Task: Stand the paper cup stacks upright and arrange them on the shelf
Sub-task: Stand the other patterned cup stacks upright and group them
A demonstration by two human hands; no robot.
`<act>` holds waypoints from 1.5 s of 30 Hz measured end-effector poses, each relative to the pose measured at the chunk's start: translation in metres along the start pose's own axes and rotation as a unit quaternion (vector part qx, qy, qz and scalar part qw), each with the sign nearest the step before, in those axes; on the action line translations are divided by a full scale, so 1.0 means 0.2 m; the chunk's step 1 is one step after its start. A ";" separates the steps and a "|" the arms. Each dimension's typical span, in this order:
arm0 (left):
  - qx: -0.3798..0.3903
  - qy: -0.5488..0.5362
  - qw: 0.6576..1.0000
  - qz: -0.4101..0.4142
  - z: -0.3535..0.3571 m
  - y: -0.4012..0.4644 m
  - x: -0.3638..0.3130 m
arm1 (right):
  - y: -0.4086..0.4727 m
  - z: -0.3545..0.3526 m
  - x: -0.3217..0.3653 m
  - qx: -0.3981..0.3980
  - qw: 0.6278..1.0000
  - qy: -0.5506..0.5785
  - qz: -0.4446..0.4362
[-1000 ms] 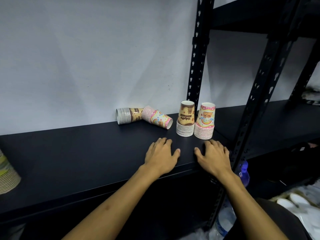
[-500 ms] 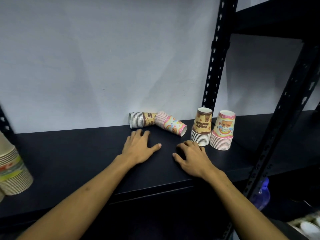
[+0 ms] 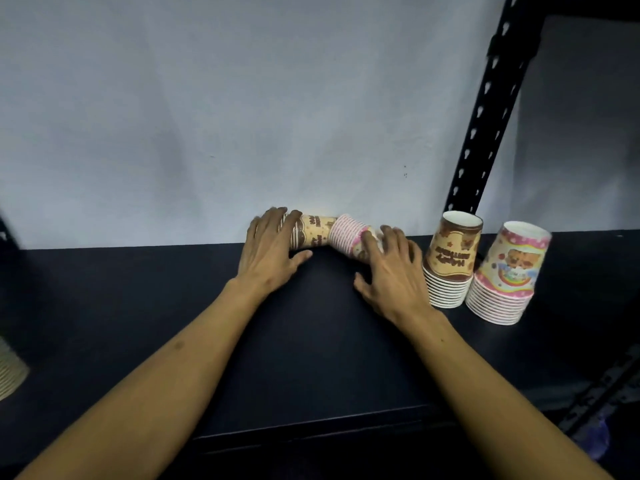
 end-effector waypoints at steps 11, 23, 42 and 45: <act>-0.059 -0.048 0.996 -0.048 -0.10 -0.04 0.11 | 0.01 0.00 -0.01 -0.018 0.999 0.045 -0.021; -0.098 -0.324 0.932 -0.132 -0.18 -0.24 0.07 | -0.13 -0.01 -0.02 0.005 0.935 0.349 -0.066; 0.049 -0.410 0.909 -0.054 -0.21 -0.44 -0.04 | -0.23 -0.25 0.00 -0.110 0.769 0.628 -0.042; 0.073 -0.415 0.906 -0.038 -0.20 -0.44 -0.04 | -0.24 -0.27 0.00 -0.106 0.830 0.544 -0.061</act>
Point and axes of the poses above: each hand's wrist, its own y-axis towards the middle knuckle, its own z-axis out of the palm, x = y × z, the point moved 1 cm from there along y, towards the middle knuckle, and after that the axes turned 15 degrees about x, right-handed, at the moved point
